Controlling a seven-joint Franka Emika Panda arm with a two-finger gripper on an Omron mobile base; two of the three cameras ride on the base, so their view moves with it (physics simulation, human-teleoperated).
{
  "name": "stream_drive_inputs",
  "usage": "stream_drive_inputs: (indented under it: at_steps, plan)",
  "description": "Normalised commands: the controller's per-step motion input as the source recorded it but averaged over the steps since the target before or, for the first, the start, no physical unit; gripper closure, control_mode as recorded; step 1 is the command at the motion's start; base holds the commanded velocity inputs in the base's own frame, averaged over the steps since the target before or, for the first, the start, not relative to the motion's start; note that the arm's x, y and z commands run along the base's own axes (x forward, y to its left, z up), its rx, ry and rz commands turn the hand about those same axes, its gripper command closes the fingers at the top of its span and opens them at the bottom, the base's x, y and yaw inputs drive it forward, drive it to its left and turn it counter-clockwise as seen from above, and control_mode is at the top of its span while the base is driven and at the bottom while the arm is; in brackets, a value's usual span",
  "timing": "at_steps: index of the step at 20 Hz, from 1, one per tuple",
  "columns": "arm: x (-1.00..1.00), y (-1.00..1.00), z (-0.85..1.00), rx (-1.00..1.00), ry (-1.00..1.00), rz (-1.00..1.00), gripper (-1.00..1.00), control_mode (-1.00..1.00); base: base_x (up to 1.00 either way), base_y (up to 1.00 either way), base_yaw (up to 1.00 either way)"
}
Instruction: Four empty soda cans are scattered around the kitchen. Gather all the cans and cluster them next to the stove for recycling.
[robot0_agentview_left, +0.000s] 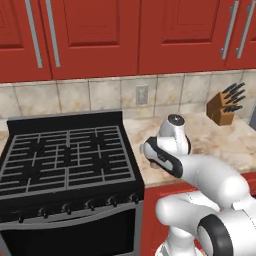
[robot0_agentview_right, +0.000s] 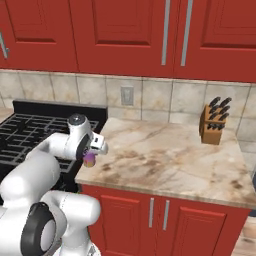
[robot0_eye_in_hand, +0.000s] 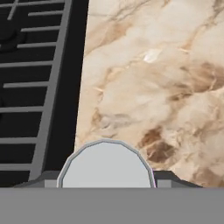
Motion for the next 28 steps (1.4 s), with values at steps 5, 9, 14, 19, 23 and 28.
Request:
stream_drive_inputs:
  at_steps: [5,9,14,19,23,28]
  plan:
    - [0.76,0.01,0.0,0.0,0.0,-0.01,1.0,-1.0,0.17,0.01,-0.01]
    - [0.96,0.05,0.0,0.0,0.0,0.0,1.0,-1.0,0.0,0.0,0.0]
    - [0.53,0.16,-0.1,-0.05,0.01,0.0,1.0,-1.0,0.0,0.0,0.0]
    - [0.01,0.05,-0.02,-0.01,0.0,0.0,1.0,-1.0,0.0,0.0,0.0]
    - [0.0,0.0,-0.2,0.0,0.0,0.0,1.0,-1.0,0.0,0.0,0.0]
    - [0.06,-0.03,-0.26,0.01,0.0,0.0,1.0,-1.0,0.0,0.0,0.0]
